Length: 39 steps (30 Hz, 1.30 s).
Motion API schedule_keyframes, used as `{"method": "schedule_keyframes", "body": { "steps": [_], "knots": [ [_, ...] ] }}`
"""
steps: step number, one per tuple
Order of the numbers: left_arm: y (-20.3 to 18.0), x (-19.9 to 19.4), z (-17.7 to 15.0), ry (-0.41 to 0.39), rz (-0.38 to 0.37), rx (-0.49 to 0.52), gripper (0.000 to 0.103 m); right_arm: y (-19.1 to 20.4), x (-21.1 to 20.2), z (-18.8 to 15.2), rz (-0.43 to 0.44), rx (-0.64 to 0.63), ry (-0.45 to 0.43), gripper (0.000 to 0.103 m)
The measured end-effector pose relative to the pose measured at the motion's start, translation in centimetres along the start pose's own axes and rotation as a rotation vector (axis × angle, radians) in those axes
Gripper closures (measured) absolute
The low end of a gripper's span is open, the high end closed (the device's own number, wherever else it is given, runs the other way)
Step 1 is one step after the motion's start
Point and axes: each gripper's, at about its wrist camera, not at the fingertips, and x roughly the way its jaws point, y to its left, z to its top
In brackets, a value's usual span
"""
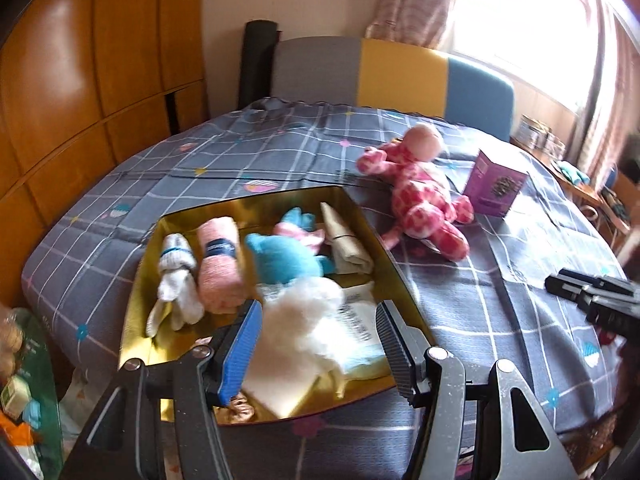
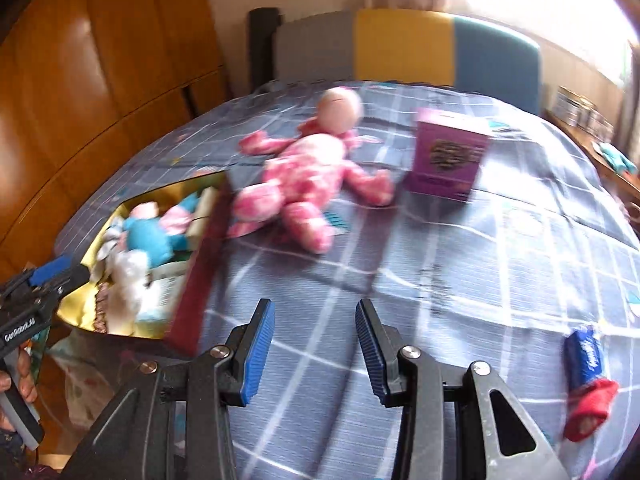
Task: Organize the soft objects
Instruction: 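Move both open tools to the blue tissue pack and red sock, then grasp the red sock with the right tool while the left tool grasps the blue Tempo pack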
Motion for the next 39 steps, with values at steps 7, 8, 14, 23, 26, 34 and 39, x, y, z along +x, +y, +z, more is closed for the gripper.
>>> {"method": "schedule_keyframes", "body": {
  "steps": [7,8,14,23,26,34,39],
  "knots": [
    [-4.5,1.2,1.0,0.013,-0.069,0.116,0.043,-7.3,-3.9,-0.3,-0.138,0.136,-0.032,0.061],
    [-5.3,1.5,1.1,0.015,-0.081,0.133,0.043,-8.4,-4.6,-0.4,-0.161,0.158,-0.038,0.061],
    [-11.1,2.9,2.0,0.038,-0.19,0.26,0.043,-14.9,-9.2,-1.7,-0.305,0.317,-0.075,0.061],
    [-21.3,5.6,2.5,0.117,-0.374,0.416,0.043,-23.6,-13.1,-5.5,-0.391,0.542,-0.011,0.061],
    [-24.1,6.6,2.8,0.159,-0.426,0.421,0.043,-24.9,-11.9,-6.3,-0.353,0.522,0.09,0.059],
    [-30.0,7.4,2.4,0.196,-0.48,0.495,0.043,-27.6,-7.9,-8.1,-0.174,0.581,0.327,0.059],
    [-31.4,7.9,2.0,0.222,-0.511,0.5,0.043,-28.3,-4.3,-7.6,-0.132,0.535,0.5,0.059]
  ]
}}
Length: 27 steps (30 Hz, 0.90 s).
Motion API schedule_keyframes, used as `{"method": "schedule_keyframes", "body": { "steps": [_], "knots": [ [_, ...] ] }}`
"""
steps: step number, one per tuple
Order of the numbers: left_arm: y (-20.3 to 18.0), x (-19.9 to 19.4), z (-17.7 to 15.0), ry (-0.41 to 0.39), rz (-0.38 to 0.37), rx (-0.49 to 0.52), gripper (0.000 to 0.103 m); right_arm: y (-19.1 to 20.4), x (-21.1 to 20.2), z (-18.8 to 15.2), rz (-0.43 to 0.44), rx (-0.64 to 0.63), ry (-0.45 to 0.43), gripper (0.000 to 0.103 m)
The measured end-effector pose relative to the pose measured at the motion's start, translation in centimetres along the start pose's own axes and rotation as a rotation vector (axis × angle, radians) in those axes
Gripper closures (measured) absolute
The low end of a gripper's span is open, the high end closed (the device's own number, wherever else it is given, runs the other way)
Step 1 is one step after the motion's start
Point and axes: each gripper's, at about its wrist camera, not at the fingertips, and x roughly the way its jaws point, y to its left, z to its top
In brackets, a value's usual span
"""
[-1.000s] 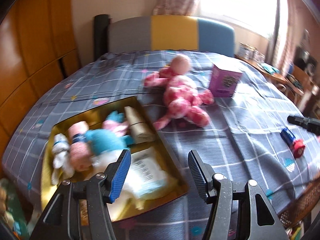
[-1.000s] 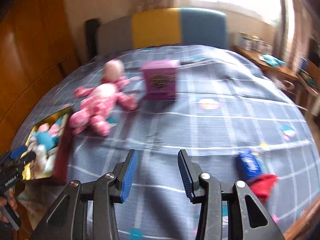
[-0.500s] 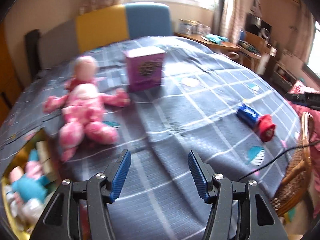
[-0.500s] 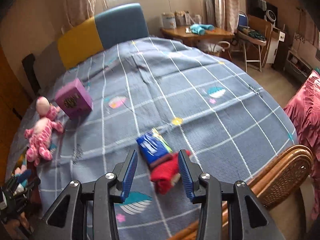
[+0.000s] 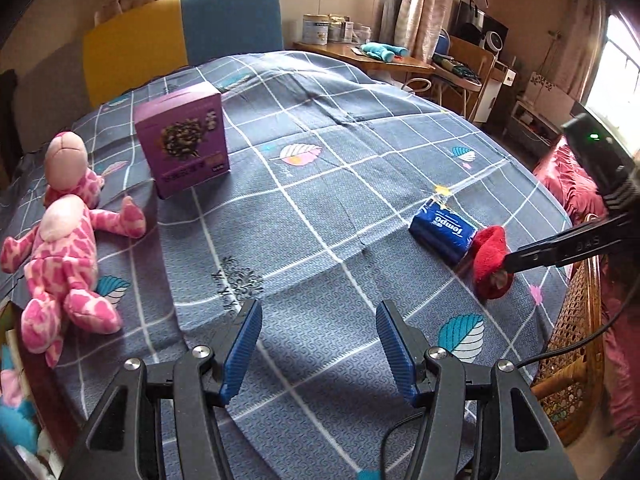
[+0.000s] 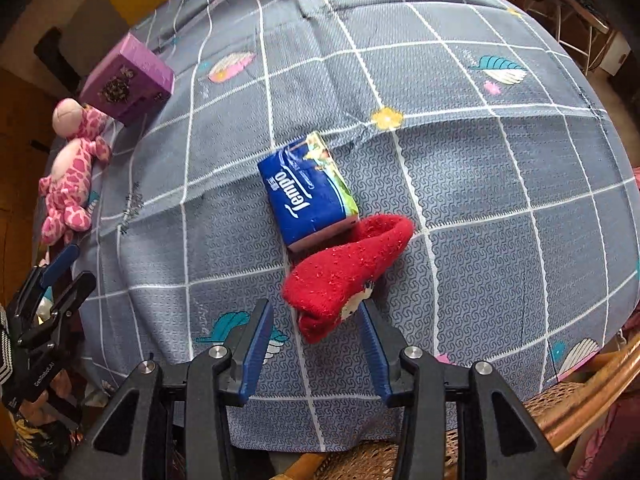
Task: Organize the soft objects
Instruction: 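Grasp the red sock with the right tool while the left tool grasps the blue Tempo pack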
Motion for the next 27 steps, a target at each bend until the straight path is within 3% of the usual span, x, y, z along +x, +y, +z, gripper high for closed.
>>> {"method": "schedule_keyframes", "body": {
  "steps": [4,8,9,10,12,15,18,23,27],
  "knots": [
    [-0.1,0.9,0.2,0.015,-0.014,0.001,0.043,-0.3,1.9,1.6,-0.019,0.021,0.077,0.057],
    [-0.1,1.7,0.5,0.031,-0.031,0.005,0.043,0.3,3.2,2.3,-0.013,0.005,0.098,0.056],
    [-0.2,1.9,0.6,0.033,-0.034,0.005,0.043,0.4,3.4,2.3,-0.015,-0.001,0.098,0.058],
    [-0.2,2.0,0.8,0.035,-0.038,0.005,0.043,0.6,3.5,2.1,-0.019,-0.01,0.093,0.07],
    [-0.2,2.5,1.2,0.044,-0.055,0.001,0.043,1.0,2.6,1.5,-0.028,-0.035,0.052,0.077],
    [-0.5,3.4,2.1,0.064,-0.075,-0.01,0.043,1.2,-0.1,0.2,-0.057,-0.073,-0.035,0.078],
    [-1.5,4.6,3.3,0.094,-0.121,-0.033,0.043,1.2,-3.4,-1.4,-0.15,-0.118,-0.157,0.077],
    [-5.2,7.4,5.4,0.176,-0.232,-0.073,0.043,0.4,-6.7,-3.3,-0.191,-0.124,-0.306,0.077],
    [-8.2,10.2,7.0,0.25,-0.264,-0.136,0.031,-0.5,-7.1,-3.1,-0.173,-0.127,-0.346,0.077]
  ]
}}
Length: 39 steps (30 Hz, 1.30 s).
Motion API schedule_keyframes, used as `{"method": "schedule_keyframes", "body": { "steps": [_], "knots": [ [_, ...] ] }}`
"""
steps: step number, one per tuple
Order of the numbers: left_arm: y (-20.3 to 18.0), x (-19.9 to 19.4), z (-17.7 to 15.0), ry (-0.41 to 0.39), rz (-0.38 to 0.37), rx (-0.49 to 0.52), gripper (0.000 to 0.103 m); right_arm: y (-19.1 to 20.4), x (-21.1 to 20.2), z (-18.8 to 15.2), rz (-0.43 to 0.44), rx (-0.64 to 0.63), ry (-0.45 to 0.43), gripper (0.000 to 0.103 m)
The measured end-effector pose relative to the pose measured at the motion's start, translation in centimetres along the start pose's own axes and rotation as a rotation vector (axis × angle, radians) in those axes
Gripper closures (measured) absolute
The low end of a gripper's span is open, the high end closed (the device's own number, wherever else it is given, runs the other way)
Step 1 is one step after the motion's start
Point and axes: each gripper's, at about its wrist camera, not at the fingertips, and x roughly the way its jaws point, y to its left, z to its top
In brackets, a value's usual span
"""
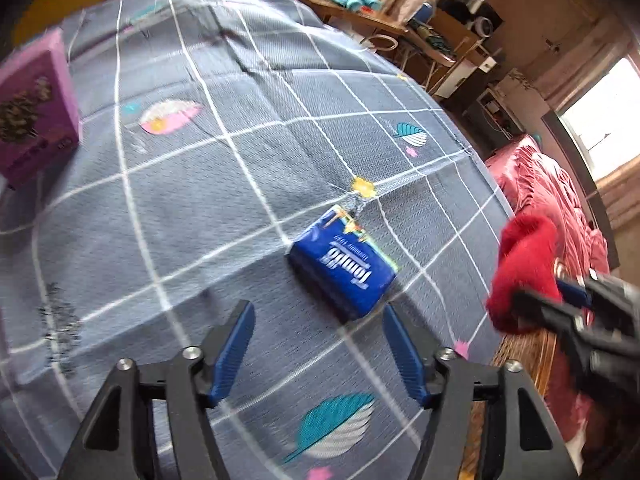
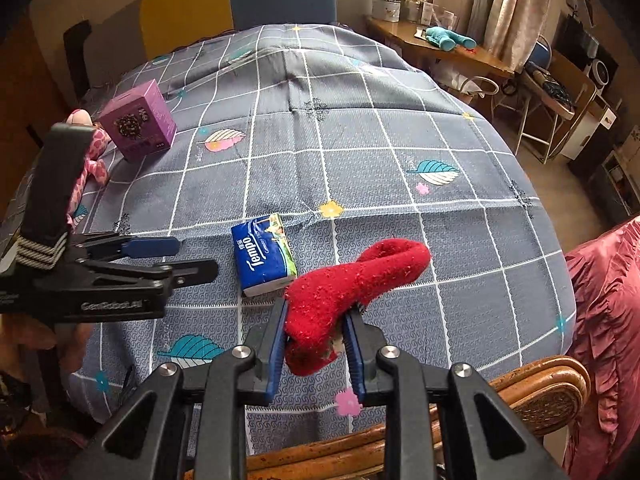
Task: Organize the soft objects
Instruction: 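Grasp the red sock with the right tool while the left tool grasps the blue Tempo pack, then carry the Tempo pack over the gold tray with the left tool while the right holds the sock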
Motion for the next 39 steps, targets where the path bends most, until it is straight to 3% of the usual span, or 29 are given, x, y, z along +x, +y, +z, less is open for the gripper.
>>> {"method": "schedule_keyframes", "body": {
  "steps": [4,15,17,18,21,30,36,39],
  "knots": [
    [-1.2,2.6,1.6,0.051,-0.01,-0.086,0.029,-1.0,0.2,-0.8,0.041,0.027,-0.013,0.077],
    [-2.6,6.6,3.6,0.1,0.102,-0.185,0.028,-2.5,1.8,-3.0,0.105,0.082,-0.025,0.077],
    [-2.6,6.8,3.5,0.092,0.12,-0.19,0.031,-2.7,2.0,-3.2,0.111,0.091,-0.024,0.077],
    [-2.7,6.7,3.6,0.079,0.131,-0.185,0.044,-2.7,2.0,-3.3,0.114,0.094,-0.023,0.077],
    [-3.3,6.3,3.3,0.053,0.143,-0.108,0.046,-2.6,2.0,-3.6,0.114,0.09,-0.025,0.077],
    [-1.0,-1.4,-0.1,-0.087,0.07,0.067,0.047,-2.1,0.1,-2.7,0.124,0.087,-0.078,0.077],
    [6.0,-8.1,-6.0,-0.129,0.154,0.092,0.047,2.3,-0.9,-0.9,0.196,0.007,-0.117,0.077],
    [10.0,-10.5,-9.4,-0.128,0.236,0.058,0.047,6.4,-0.8,-0.2,0.27,-0.052,-0.114,0.077]
  ]
}}
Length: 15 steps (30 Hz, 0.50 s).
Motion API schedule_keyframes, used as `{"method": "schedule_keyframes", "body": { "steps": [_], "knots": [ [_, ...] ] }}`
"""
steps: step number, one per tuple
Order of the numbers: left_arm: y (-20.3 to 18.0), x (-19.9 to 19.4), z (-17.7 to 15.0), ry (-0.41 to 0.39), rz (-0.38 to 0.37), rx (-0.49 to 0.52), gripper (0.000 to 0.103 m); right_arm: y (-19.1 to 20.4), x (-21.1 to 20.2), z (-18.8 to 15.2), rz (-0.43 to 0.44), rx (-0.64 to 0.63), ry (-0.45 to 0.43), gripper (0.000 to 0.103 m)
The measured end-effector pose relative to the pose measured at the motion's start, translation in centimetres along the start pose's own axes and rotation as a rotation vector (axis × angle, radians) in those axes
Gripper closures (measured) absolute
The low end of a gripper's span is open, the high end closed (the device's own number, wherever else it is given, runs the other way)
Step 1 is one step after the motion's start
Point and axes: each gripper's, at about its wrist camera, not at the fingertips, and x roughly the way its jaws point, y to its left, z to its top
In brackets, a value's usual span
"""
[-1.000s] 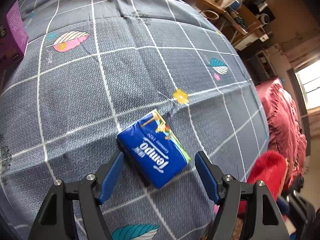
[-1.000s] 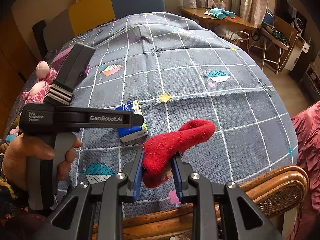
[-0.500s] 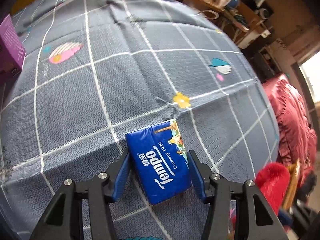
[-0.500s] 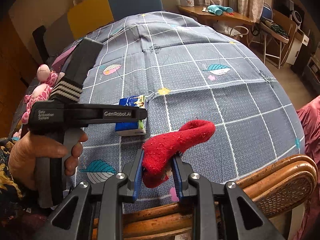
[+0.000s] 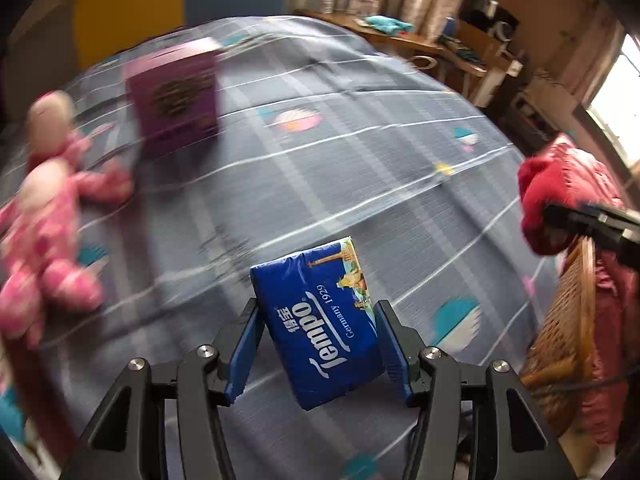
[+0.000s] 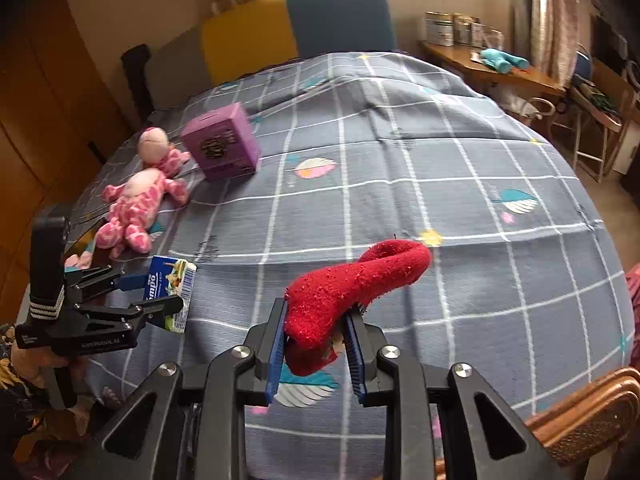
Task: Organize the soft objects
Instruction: 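Carry the Tempo pack over the gold tray with the left tool while the right holds the sock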
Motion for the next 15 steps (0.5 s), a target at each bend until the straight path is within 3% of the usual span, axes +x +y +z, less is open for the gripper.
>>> {"method": "schedule_keyframes", "body": {
  "steps": [6,10,15],
  "knots": [
    [5.8,-2.4,-5.4,-0.035,0.084,-0.123,0.047,8.2,5.8,0.0,0.11,-0.093,0.091,0.077],
    [6.7,-3.5,-7.0,-0.083,0.093,-0.172,0.047,11.6,10.8,-0.7,0.097,-0.14,0.144,0.077],
    [6.9,-6.0,-8.1,-0.161,0.107,-0.178,0.047,11.8,15.1,-1.7,0.043,-0.161,0.186,0.076]
  ]
}}
